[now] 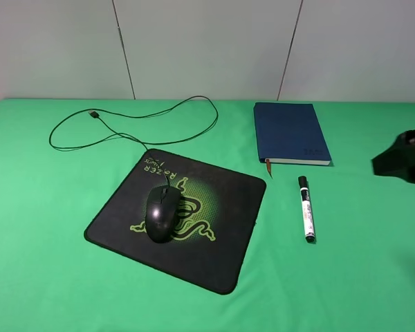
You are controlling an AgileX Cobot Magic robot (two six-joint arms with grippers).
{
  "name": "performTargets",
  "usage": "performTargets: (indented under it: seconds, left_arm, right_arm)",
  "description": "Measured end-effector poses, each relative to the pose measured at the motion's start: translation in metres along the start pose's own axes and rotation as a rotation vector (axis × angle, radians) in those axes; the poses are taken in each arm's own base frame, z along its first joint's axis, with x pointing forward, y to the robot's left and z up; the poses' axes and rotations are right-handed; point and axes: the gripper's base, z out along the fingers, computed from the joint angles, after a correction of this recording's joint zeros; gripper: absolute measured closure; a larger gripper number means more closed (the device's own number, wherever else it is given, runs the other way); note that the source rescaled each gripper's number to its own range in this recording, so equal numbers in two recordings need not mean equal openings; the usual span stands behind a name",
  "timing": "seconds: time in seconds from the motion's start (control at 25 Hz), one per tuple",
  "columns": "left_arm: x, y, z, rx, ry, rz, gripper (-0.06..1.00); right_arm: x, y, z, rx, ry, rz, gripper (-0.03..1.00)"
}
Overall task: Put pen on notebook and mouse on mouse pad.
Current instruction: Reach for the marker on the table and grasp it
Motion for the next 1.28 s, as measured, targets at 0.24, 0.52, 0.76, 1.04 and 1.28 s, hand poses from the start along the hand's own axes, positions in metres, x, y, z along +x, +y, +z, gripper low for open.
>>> performTargets:
  seconds: [0.24, 0.52, 0.76, 1.04, 1.28]
  left_arm:
    - [0.0, 0.0, 0.0, -0.001, 0.0, 0.0, -0.01]
    - [0.0, 0.0, 0.0, -0.002, 0.0, 0.001, -0.01]
    - [0.0, 0.0, 0.0, -0.002, 0.0, 0.002, -0.01]
    - [0.0, 0.0, 0.0, -0.002, 0.0, 0.002, -0.01]
    - [0.0, 0.0, 0.0, -0.002, 0.001, 0.002, -0.01]
  right_arm:
    - [-0.023, 0.023, 0.028, -0.085, 0.086, -0.063, -0.03]
    - [-0.054, 0.028, 0.071, -0.075, 0.249, 0.056, -0.03]
    - [-0.062, 0.025, 0.112, -0.03, 0.363, 0.084, -0.03]
    - [-0.055, 0.025, 0.146, -0.02, 0.463, 0.086, -0.03]
    - [-0.045, 0.024, 0.171, -0.014, 0.522, 0.089, -0.03]
